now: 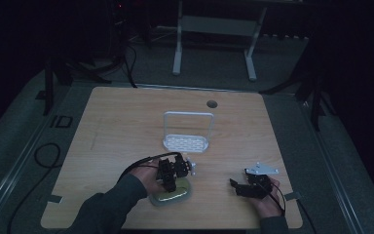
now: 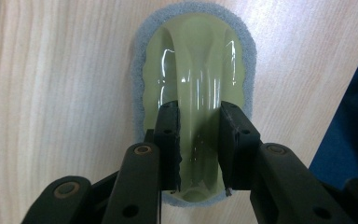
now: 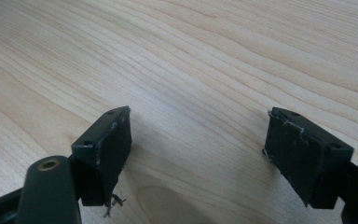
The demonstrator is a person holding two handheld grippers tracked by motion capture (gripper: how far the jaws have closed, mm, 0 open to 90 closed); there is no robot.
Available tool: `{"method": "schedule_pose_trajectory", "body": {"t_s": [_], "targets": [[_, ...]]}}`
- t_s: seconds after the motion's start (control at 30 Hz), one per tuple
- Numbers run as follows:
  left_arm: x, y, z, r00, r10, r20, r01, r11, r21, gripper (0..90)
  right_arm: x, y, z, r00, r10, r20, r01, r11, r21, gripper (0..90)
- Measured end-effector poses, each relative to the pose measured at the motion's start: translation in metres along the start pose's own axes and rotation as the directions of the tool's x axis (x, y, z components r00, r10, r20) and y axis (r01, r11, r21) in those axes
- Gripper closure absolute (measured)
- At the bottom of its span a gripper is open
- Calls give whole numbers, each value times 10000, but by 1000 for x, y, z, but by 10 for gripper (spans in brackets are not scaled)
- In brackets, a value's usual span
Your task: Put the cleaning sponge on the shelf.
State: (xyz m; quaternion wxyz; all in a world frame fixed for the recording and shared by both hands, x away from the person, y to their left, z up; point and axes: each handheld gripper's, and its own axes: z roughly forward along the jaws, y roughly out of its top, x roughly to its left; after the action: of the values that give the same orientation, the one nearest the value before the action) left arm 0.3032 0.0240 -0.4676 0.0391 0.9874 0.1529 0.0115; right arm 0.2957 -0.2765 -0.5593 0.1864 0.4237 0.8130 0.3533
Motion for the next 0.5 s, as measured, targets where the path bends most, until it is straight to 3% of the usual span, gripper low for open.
{"method": "schedule_pose_trajectory", "body": {"t_s": [0.5], "targets": [[9, 0, -9, 9980, 78, -621, -90, 9998, -198, 717, 0, 0, 0, 10000, -4, 2, 4, 10000, 2, 222]]}}
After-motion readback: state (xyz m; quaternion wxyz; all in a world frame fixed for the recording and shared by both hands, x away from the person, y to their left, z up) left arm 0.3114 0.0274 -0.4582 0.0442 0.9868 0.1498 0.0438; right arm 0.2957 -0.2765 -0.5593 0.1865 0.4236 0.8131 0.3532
